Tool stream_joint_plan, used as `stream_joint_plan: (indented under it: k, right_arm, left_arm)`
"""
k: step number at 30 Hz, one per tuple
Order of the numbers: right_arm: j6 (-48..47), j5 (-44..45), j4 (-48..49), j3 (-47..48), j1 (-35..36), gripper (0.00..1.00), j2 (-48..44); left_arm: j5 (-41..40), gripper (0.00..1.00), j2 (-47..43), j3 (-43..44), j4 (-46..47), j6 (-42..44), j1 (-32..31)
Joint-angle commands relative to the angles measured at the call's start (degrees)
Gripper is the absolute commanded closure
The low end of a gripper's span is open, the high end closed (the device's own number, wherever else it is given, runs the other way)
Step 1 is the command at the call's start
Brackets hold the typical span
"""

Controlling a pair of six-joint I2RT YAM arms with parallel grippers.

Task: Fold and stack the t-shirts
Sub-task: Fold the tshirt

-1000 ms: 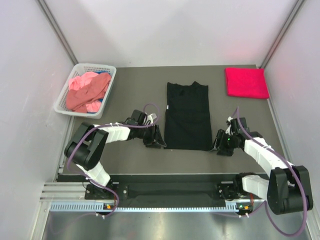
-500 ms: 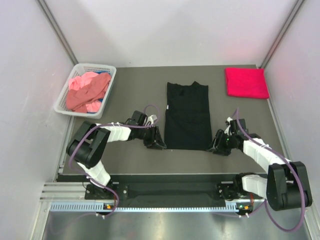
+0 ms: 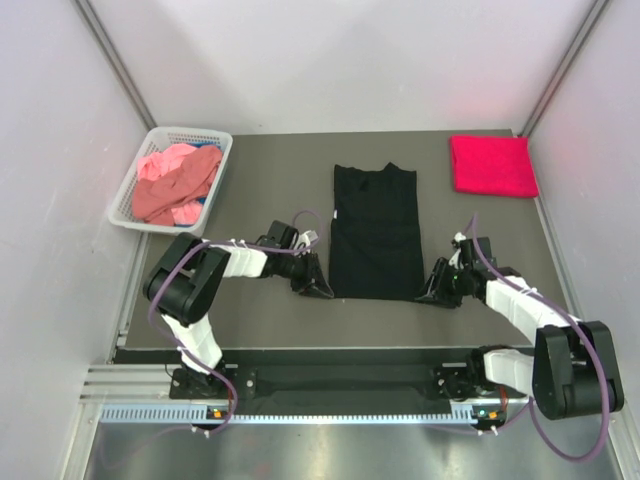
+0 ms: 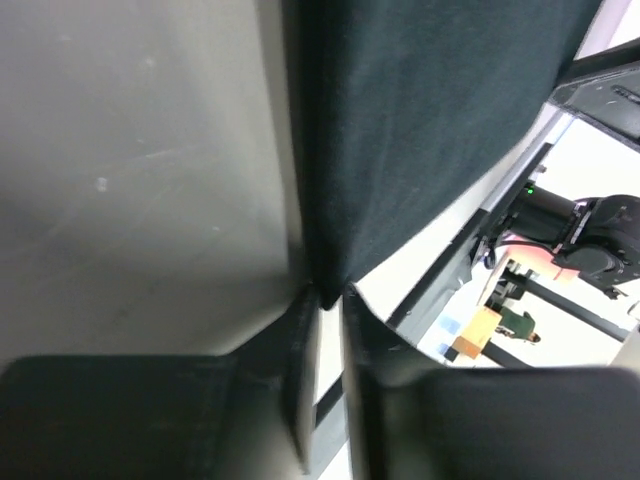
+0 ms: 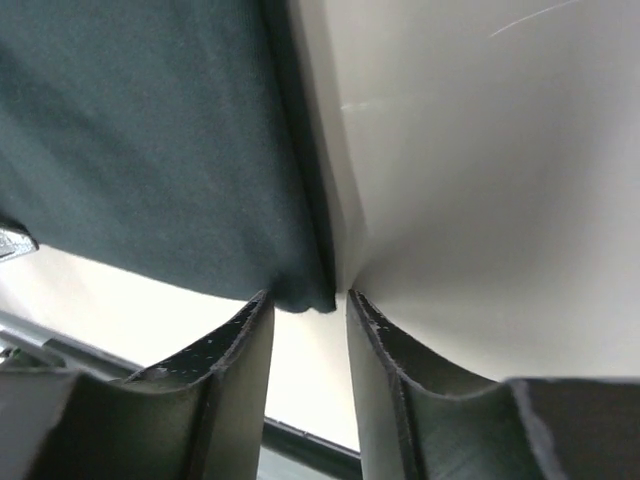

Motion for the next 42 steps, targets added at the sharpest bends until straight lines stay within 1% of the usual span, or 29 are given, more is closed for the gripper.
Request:
stream_joint_plan:
  k: [1,2,3,4,5,8,12,19,26,28,32,35,39,42]
  right_arm:
    - [-1.7,6.3,-0.7,-1.3,-0.7,0.66,-1.0]
    - [-1.8,6.5,-0.7,-1.1,-0.7,0.73,-1.0]
    - [-2.0,6.6,-0.8,-1.1,-0.8,0.78,-0.8]
    - [-2.0,6.6,-0.8,-1.0,-0.8,0.83,-0.7]
    - [-2.1,6.6,-1.0,-0.9,-0.7,0.91,-0.8]
    - [-1.8,7.7,-1.6,-1.3,-0.7,1.00,-3.5]
    - [-0.1,8.5,-3.2,-1.3,1.0,1.00,-8.6]
    - [3.6,10.3,-6.9,-1.7,6.0,1.00,-14.6]
    - [4.8,11.0,-12.1,-0.1,6.6,1.00,-23.9]
    - [4.8,10.7,-13.2,0.8,6.8,1.00,-25.0]
    - [4.5,10.9,-15.0,3.3,6.7,1.00,-26.2]
    - [4.0,10.5,-14.5,6.3,6.7,1.00,-26.1]
    - [1.6,12.6,-16.7,13.2,6.8,1.00,-23.4]
    - [0.4,14.3,-17.0,17.4,6.7,1.00,-20.9]
  left_arm:
    - [-7.8,0.83,2.9,-0.3,-0.8,2.7,-0.3]
    - [-7.8,0.94,3.0,-0.1,-0.8,2.7,-0.3]
    - [-7.8,1.00,2.9,0.1,-0.9,2.7,-0.3]
    - [-7.8,1.00,2.8,0.3,-0.9,2.7,-0.3]
    - [-7.9,1.00,2.6,0.3,-1.0,2.7,-0.3]
    - [-9.6,1.00,0.2,0.1,-2.0,2.5,-0.3]
    - [-9.2,1.00,-3.9,-1.0,-3.1,1.4,-0.3]
    - [-11.1,1.00,-14.4,-4.7,-6.2,-1.9,-0.5]
    - [-13.2,1.00,-22.6,-5.8,-9.7,-4.5,-1.7]
    - [-13.2,1.00,-24.3,-5.4,-10.2,-5.4,-1.9]
    - [-14.3,1.00,-26.5,-3.1,-13.1,-5.8,-2.0]
    - [-16.2,1.00,-26.7,2.7,-17.2,-4.4,-2.0]
    - [-17.9,1.00,-25.0,8.1,-21.1,-3.3,-2.0]
    - [-18.6,1.00,-23.2,11.3,-22.1,-2.7,-1.9]
